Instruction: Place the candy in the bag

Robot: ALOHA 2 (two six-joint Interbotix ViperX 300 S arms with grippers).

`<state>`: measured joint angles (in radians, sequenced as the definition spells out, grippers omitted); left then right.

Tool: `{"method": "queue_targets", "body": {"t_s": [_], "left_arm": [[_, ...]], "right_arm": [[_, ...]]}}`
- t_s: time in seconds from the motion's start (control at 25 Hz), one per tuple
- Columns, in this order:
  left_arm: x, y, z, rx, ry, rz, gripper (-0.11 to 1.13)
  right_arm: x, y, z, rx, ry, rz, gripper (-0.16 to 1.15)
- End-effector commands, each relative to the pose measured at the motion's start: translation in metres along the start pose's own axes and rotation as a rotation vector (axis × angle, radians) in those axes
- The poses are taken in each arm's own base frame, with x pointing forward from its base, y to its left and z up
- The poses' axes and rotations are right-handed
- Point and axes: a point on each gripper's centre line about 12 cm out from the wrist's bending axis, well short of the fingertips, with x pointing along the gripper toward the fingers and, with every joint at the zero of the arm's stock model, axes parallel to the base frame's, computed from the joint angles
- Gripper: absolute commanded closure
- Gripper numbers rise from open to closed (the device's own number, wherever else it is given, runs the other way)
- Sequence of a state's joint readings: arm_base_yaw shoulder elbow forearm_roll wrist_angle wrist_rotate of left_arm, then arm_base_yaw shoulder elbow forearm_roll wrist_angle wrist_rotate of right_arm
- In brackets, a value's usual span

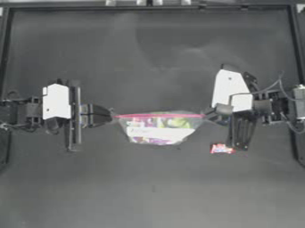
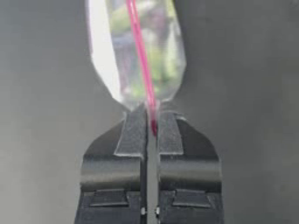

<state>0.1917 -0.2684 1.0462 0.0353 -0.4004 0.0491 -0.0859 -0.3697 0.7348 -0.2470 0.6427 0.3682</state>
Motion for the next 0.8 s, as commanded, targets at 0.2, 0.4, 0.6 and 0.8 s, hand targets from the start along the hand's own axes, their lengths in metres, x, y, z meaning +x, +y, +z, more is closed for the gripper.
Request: {"method": "queue_targets", "body": {"t_s": [0.2,0.4,0.6,0.8], "left_arm": [[-0.004,0.003,0.018,-0.001,-0.058,0.011,1.0],[-0.002,0.002,0.027,0.003,-0.073,0.006,1.0],[0.0,0.0,0.035,0.01,-0.088,-0.002,1.0],[0.001,-0.006,0.041,0.017,-0.082,-0.019,1.0]], "right_arm": [[-0.008,0.002,0.011,0.01,-0.075,0.024,0.81],[-0.011,0.003,0.018,0.008,-0.105,0.03,0.81],[-0.016,0.004,0.027,0.003,-0.134,0.036,0.81],[-0.018,0.012,0.035,-0.011,-0.151,0.052,0.81]]}}
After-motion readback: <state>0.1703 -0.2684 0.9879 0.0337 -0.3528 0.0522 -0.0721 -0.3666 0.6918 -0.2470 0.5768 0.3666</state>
